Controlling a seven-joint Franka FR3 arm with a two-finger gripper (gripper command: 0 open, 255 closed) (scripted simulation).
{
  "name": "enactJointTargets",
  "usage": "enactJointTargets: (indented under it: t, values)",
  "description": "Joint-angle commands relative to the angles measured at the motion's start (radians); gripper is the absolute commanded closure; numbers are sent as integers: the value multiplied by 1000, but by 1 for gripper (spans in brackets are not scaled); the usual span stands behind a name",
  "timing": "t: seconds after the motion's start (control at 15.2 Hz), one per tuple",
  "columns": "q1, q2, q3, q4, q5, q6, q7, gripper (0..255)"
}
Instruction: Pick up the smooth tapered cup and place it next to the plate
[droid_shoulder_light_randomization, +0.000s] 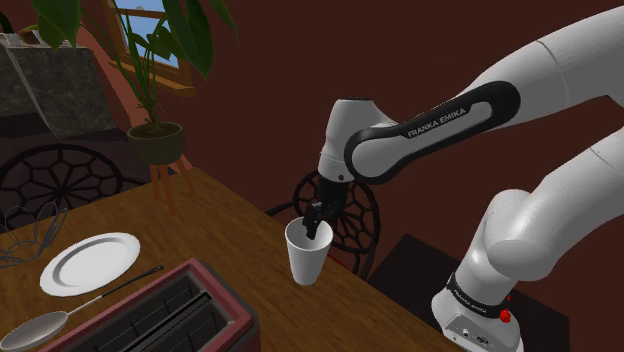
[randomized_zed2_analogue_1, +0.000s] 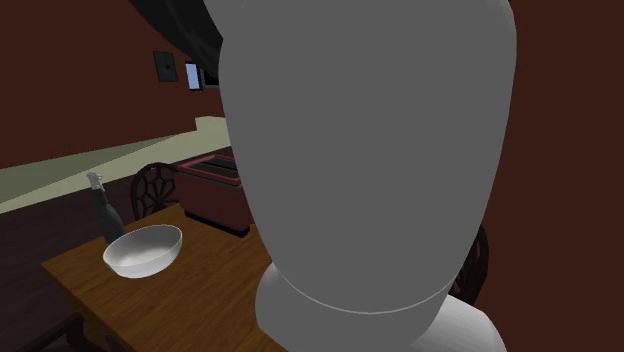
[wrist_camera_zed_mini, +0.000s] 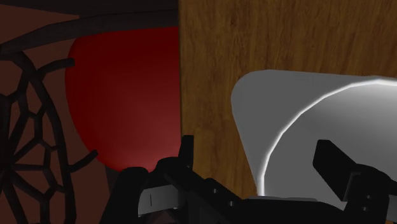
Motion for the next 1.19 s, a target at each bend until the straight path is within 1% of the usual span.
enactJointTargets:
  t: [0.0, 0.33, 0.4, 0.99, 1.12]
  values:
    - [0, 3, 1, -3, 1, 6, -1, 0]
    - [0, 3, 1, -3, 1, 6, -1, 0]
    - [0, 3, 1, -3, 1, 6, -1, 255]
    - [0, 3, 1, -3, 1, 6, -1, 255]
    - [-1, -16, -4, 11, -3, -26, 3, 255]
